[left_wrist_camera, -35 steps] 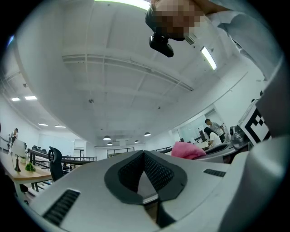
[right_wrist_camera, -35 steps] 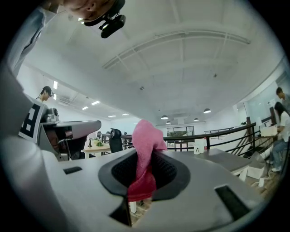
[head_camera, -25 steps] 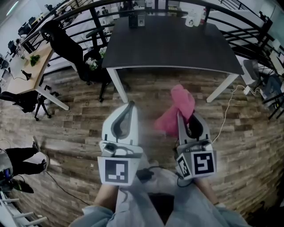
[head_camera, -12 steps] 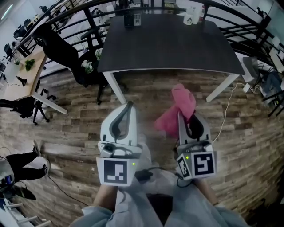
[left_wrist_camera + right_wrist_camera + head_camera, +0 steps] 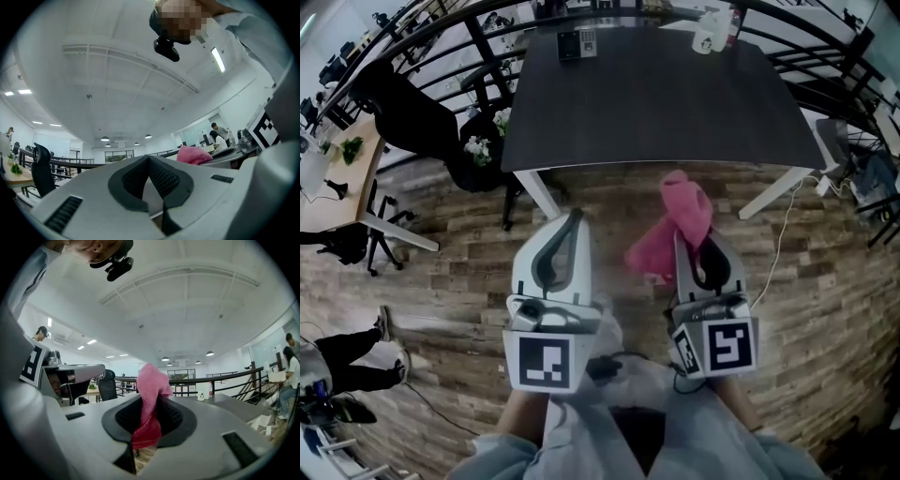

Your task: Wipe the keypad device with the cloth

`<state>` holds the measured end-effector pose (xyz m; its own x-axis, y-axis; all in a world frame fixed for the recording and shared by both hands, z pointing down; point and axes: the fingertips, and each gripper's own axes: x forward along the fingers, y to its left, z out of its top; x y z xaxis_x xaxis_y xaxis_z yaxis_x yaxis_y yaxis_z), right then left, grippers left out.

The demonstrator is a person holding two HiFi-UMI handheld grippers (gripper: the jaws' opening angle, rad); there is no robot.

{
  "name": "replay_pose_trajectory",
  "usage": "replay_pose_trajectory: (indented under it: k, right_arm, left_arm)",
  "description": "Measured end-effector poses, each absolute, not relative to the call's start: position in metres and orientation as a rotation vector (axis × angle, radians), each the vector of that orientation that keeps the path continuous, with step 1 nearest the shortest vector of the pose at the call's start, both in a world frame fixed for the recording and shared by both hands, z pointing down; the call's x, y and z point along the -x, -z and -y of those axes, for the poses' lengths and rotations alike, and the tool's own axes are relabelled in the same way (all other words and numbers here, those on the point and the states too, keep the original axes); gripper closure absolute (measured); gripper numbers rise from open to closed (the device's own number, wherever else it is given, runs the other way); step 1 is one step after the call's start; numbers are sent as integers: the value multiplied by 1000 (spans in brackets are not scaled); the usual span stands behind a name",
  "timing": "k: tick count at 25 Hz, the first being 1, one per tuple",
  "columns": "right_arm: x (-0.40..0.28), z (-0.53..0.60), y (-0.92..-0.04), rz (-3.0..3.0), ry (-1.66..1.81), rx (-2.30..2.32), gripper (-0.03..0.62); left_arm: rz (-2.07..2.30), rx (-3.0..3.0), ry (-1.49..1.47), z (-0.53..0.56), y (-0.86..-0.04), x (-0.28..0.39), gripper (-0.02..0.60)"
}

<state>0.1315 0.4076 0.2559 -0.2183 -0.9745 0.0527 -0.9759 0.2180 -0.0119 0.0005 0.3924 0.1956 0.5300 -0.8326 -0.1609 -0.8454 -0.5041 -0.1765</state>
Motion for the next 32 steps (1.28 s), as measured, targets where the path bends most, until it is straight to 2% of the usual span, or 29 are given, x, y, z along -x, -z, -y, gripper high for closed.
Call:
replay_pose_trajectory:
  k: [19,32]
  right_arm:
    - [-93,-267,-251,2378,-66,-1968,517]
    - [-84,-221,-258,2351,-91,-1990,516]
  left_arm:
    - [-1378,2594,-128,-245,-192,34,580]
    - [-1389,2606,-153,-199,-204,51,580]
